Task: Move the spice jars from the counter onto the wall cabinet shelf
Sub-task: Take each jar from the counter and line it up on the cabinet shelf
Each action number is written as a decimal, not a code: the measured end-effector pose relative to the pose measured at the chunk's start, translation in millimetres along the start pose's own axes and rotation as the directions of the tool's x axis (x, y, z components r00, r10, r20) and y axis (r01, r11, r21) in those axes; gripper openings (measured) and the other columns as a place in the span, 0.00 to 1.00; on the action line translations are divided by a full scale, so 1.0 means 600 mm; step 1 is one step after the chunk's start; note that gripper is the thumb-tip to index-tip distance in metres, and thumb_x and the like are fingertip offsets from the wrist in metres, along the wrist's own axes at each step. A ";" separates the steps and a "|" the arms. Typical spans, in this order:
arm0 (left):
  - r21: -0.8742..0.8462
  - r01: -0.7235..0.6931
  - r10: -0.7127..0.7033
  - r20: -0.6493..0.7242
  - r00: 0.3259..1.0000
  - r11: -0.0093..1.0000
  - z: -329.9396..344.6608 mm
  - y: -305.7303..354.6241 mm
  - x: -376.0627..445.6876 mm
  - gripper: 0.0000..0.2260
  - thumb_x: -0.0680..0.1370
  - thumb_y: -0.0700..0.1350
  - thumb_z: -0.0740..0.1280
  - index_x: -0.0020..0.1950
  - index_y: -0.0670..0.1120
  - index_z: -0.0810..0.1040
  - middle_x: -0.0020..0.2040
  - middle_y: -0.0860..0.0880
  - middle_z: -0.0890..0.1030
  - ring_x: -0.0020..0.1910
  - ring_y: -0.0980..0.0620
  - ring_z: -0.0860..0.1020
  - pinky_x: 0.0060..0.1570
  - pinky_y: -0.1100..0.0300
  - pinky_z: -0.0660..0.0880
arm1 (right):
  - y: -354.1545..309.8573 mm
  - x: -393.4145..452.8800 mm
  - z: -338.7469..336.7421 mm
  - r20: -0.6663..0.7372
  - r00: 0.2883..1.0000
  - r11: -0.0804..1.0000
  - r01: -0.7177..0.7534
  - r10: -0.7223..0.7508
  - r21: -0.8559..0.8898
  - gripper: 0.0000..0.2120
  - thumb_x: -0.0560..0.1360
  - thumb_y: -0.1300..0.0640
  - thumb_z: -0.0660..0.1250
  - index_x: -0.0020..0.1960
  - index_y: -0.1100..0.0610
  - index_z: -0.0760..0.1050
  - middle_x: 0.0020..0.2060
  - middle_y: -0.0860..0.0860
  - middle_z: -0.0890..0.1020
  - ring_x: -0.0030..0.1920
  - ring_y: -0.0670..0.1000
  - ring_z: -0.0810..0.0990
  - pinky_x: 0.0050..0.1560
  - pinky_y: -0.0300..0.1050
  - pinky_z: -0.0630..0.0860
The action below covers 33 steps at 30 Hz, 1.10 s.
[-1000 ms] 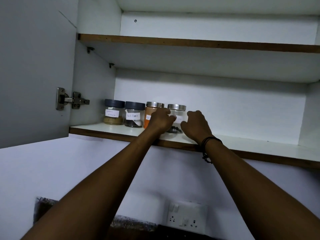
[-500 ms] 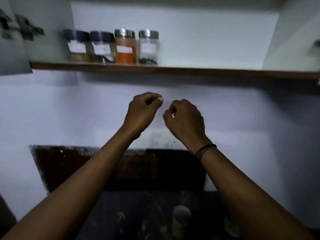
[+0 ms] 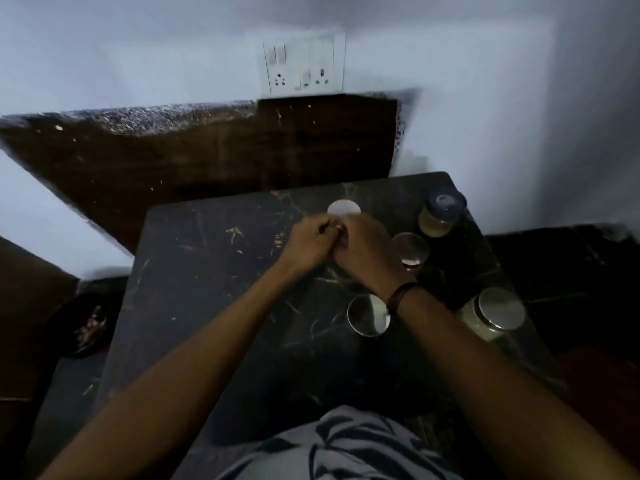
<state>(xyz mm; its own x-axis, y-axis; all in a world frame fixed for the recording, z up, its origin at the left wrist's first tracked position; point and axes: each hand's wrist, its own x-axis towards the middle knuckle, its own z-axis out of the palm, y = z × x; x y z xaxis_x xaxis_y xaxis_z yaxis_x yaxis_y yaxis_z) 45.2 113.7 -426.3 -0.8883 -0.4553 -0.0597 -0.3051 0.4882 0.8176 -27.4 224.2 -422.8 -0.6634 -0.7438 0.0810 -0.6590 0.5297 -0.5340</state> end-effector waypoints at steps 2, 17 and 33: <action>0.049 0.010 -0.015 0.102 0.995 0.999 0.037 -0.027 -0.031 0.11 0.82 0.40 0.60 0.57 0.43 0.82 0.50 0.45 0.84 0.45 0.49 0.81 0.46 0.57 0.76 | 0.032 -0.050 0.034 0.075 0.994 0.995 -0.074 0.078 -0.060 0.14 0.73 0.52 0.67 0.57 0.54 0.75 0.54 0.55 0.78 0.54 0.58 0.78 0.52 0.51 0.76; -0.013 0.137 -0.127 0.302 0.945 0.990 0.161 -0.090 -0.093 0.15 0.83 0.46 0.60 0.68 0.48 0.77 0.60 0.50 0.81 0.55 0.54 0.78 0.49 0.69 0.70 | 0.144 -0.201 0.118 0.266 0.952 0.986 -0.131 0.154 -0.101 0.53 0.64 0.33 0.72 0.79 0.47 0.47 0.74 0.57 0.58 0.70 0.61 0.62 0.68 0.54 0.65; -0.564 0.374 -0.418 0.056 0.907 0.736 0.157 -0.075 -0.096 0.15 0.84 0.45 0.57 0.53 0.34 0.76 0.52 0.34 0.79 0.49 0.40 0.78 0.54 0.43 0.77 | 0.142 -0.198 0.113 0.001 0.952 0.546 -0.176 0.306 0.819 0.37 0.71 0.61 0.68 0.75 0.46 0.56 0.70 0.50 0.71 0.68 0.49 0.73 0.66 0.50 0.74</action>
<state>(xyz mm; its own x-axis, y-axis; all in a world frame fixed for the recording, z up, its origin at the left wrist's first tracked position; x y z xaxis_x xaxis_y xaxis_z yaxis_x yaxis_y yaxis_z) 77.8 187.8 -513.7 -0.6971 -0.5750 -0.4283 -0.3634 -0.2316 0.9024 19.6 330.0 -534.9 -0.8331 -0.5463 -0.0871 0.0474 0.0865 -0.9951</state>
